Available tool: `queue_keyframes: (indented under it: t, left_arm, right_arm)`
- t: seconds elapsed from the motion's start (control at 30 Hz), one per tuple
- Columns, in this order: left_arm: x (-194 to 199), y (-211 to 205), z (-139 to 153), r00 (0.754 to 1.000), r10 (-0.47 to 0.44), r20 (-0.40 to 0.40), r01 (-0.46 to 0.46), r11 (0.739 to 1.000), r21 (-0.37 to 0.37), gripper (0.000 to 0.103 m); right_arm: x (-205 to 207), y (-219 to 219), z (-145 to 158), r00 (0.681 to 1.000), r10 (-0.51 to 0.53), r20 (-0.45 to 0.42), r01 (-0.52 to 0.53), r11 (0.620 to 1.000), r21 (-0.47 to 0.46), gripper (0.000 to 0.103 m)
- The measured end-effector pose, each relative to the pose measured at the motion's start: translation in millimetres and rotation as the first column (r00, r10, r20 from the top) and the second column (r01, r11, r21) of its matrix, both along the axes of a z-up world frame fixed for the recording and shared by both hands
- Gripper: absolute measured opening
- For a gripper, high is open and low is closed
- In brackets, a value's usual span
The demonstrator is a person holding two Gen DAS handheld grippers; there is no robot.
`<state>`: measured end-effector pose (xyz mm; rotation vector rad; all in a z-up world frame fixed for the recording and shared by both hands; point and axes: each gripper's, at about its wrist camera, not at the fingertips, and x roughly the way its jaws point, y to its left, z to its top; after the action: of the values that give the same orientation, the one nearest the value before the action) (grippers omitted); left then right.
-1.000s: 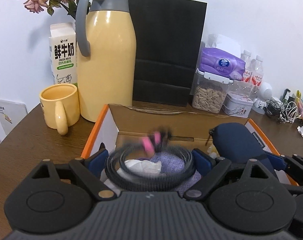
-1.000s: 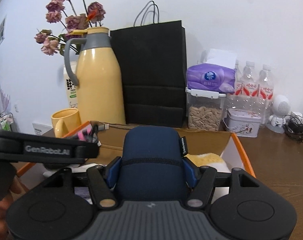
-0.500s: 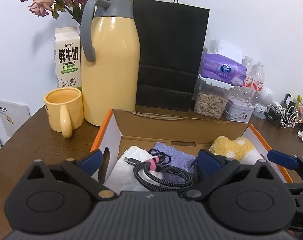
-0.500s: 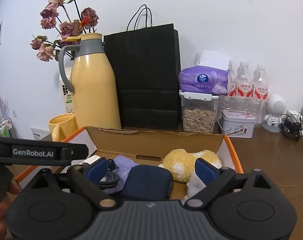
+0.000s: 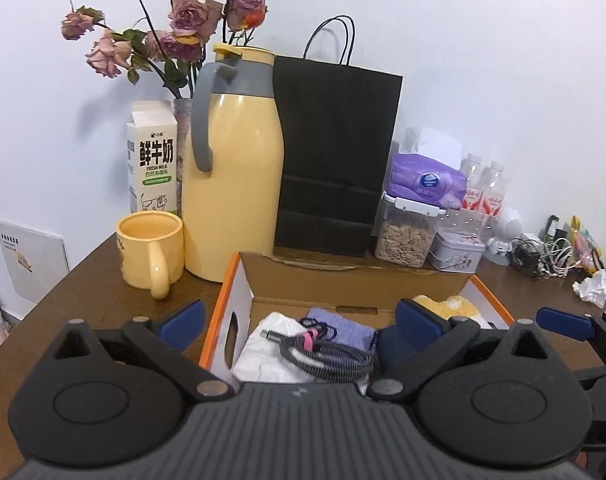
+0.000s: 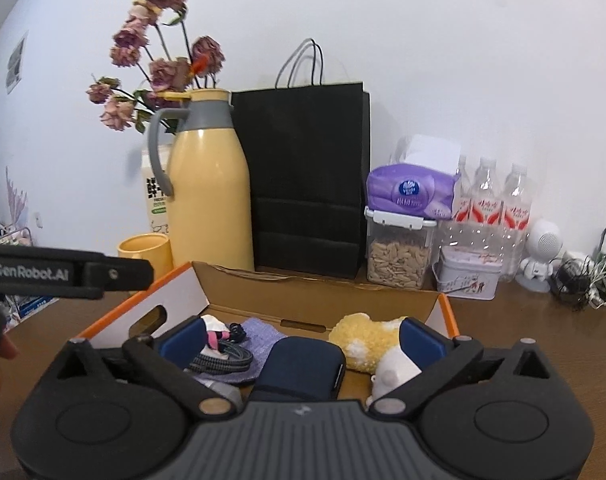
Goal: Organize objects
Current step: 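Carry the black cable and navy case into the box and release both, then move both grippers back to the white bottle caps on the table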
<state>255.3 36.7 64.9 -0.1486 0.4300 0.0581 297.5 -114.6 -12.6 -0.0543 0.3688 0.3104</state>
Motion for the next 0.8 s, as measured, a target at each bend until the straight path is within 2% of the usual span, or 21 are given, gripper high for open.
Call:
queue_keyframes:
  t: [0.23, 0.6, 0.8]
  left_arm:
    - [-39, 7, -7, 0.999, -0.031, -0.009, 0.031, 0.999, 0.021, 0.103]
    - [-80, 32, -56, 0.989, 0.014, -0.147, -0.006, 0.998, 0.055, 0.103]
    - [-97, 32, -63, 0.990, 0.020, -0.139, -0.009, 0.997, 0.078, 0.103]
  right_arm:
    - [-37, 1, -8, 1.000, 0.025, -0.001, -0.025, 0.999, -0.037, 0.103]
    - [-82, -5, -38, 0.996, 0.041, -0.074, -0.046, 0.996, -0.073, 0.103]
    - [-101, -6, -54, 0.994, 0.041, -0.101, -0.050, 0.995, -0.082, 0.103]
